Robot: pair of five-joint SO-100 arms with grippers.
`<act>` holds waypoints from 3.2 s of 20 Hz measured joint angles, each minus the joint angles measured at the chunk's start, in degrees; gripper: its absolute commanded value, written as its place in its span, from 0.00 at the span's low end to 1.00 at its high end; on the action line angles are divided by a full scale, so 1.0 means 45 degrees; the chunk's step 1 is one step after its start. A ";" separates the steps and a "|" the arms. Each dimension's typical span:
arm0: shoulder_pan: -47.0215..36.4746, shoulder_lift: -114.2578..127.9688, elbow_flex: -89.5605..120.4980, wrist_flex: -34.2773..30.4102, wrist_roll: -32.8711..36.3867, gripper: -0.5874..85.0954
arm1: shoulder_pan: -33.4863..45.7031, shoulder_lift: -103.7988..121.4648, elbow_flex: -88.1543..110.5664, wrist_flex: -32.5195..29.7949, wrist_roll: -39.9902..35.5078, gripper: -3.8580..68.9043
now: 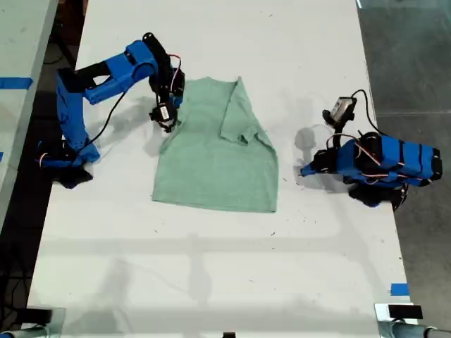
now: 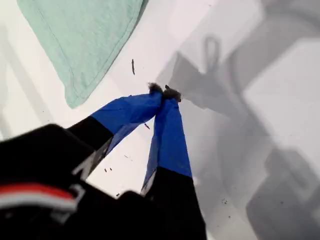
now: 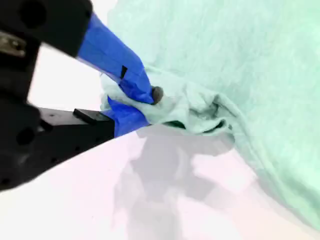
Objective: Fold t shirt
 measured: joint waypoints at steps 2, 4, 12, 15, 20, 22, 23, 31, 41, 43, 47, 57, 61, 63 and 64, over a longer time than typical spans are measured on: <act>0.1309 -0.0332 -0.0664 0.0137 -0.0449 0.04 | 0.0000 0.0000 0.0000 0.0000 0.0000 0.05; 0.2383 -0.1016 -0.1953 0.0117 -0.0781 0.03 | 0.0000 0.0000 0.0000 0.0000 0.0000 0.05; 0.3086 -0.1484 -0.3281 -0.1094 -0.0820 0.20 | 0.0000 0.0000 0.0000 0.0000 0.0000 0.05; 0.3457 -0.2266 -0.3301 -0.1777 -0.0684 0.18 | -0.0039 0.0000 0.0000 0.0000 0.0000 0.05; 0.3516 -0.1172 -0.3301 -0.0820 -0.0820 0.01 | -0.0059 0.0000 0.0000 0.0000 0.0000 0.05; 0.3574 0.1289 -0.2812 -0.0313 -0.1094 0.01 | -0.0059 0.0000 0.0000 0.0000 0.0000 0.05; 0.3730 0.2813 -0.2324 -0.0215 -0.1367 0.01 | -0.0059 0.0000 0.0000 0.0000 0.0000 0.05; 0.5469 1.9355 1.1914 -0.3574 -0.7051 0.01 | -0.0059 0.0000 0.0000 0.0000 0.0000 0.05; 0.5684 2.9180 2.5293 -0.6406 -0.8223 0.01 | -0.0059 0.0000 0.0000 0.0000 0.0039 0.05; 0.5645 2.9355 2.5352 -0.6406 -0.8457 0.01 | -0.0156 0.0000 0.0000 0.0000 0.0059 0.05; 0.5664 2.9355 2.5371 -0.6406 -0.8633 0.01 | -0.0156 0.0000 0.0000 0.0000 0.0098 0.05; 0.5664 2.9355 2.5371 -0.6406 -0.8711 0.01 | -0.0156 0.0000 0.0000 0.0000 0.0098 0.05; 0.5664 2.9355 2.5371 -0.6406 -0.8711 0.01 | -0.0156 0.0000 0.0000 0.0000 0.0117 0.05; 0.5664 2.9355 2.5371 -0.6406 -0.8711 0.01 | -0.0156 0.0000 0.0000 0.0000 0.0117 0.05; 0.5664 2.9355 2.5371 -0.6406 -0.8711 0.01 | -0.0156 0.0000 0.0000 0.0000 0.0117 0.05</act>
